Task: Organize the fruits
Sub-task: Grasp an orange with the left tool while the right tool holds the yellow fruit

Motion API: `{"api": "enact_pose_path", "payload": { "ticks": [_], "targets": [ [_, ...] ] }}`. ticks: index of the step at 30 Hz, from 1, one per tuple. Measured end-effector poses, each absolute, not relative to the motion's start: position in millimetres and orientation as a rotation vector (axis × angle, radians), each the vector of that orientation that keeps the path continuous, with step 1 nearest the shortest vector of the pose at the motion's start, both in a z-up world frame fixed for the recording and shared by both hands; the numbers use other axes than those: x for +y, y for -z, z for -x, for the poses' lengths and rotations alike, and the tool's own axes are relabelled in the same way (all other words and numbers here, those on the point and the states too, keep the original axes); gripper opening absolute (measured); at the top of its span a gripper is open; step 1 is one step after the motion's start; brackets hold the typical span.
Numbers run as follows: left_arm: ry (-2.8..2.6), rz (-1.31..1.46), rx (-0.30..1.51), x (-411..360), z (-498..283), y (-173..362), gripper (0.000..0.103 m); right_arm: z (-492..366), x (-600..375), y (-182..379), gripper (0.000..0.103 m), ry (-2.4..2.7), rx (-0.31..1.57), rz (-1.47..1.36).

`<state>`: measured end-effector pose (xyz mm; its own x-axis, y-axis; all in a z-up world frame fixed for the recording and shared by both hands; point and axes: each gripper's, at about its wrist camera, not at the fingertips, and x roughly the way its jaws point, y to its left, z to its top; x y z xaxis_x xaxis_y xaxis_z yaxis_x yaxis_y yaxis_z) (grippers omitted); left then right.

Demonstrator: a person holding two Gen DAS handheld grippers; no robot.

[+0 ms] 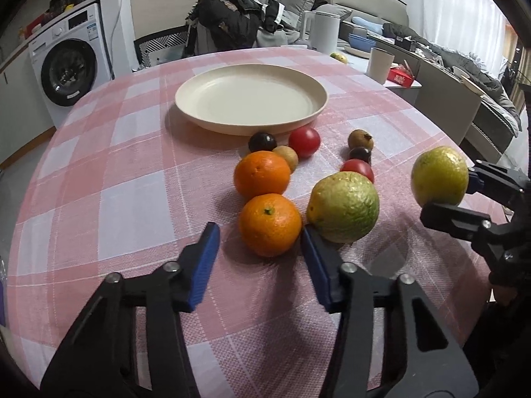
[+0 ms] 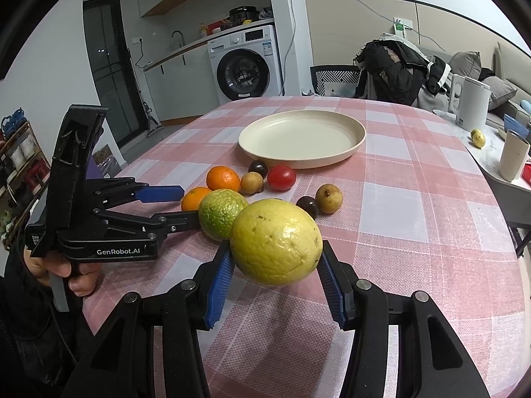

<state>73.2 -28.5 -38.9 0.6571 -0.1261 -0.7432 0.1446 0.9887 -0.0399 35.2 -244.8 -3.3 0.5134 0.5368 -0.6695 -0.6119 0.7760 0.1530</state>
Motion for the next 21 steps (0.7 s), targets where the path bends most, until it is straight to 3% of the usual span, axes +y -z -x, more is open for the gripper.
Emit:
{"api": "enact_pose_path", "payload": {
  "ticks": [2, 21],
  "targets": [
    [0.171, -0.026, 0.836, -31.2, -71.2, 38.5, 0.035, -35.4, -244.9, 3.5, 0.051, -0.692, 0.767, 0.108],
    [0.170, 0.007, 0.781, -21.9, -50.5, 23.9, 0.031, -41.5, -247.9, -1.3, 0.051, -0.678, 0.757, 0.101]
  ]
}}
